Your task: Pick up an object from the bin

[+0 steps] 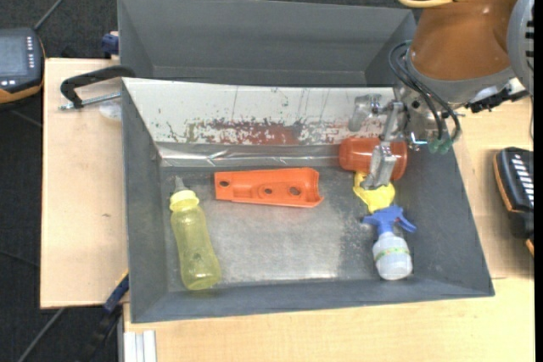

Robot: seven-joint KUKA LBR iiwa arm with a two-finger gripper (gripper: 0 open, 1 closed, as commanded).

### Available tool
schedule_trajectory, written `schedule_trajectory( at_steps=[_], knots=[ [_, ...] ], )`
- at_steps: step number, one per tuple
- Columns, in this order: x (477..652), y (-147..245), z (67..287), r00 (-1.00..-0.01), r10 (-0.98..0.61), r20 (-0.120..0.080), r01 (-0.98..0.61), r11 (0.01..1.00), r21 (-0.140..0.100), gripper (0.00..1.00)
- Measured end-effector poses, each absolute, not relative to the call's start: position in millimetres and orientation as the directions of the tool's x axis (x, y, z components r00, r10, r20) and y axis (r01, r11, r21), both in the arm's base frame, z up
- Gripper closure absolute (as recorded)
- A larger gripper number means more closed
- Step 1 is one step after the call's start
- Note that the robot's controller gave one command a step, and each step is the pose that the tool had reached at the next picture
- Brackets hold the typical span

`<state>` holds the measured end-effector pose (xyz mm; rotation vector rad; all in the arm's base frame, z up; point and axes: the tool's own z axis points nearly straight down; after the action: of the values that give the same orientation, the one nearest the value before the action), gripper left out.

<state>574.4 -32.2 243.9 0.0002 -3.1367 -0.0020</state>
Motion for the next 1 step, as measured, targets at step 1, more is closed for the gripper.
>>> schedule_trajectory(
  at_steps=[1],
  knots=[
    [575.8, -32.1, 249.0, -1.000, -0.001, -0.004, -0.001, 1.000, 0.001, 0.00]
  ],
)
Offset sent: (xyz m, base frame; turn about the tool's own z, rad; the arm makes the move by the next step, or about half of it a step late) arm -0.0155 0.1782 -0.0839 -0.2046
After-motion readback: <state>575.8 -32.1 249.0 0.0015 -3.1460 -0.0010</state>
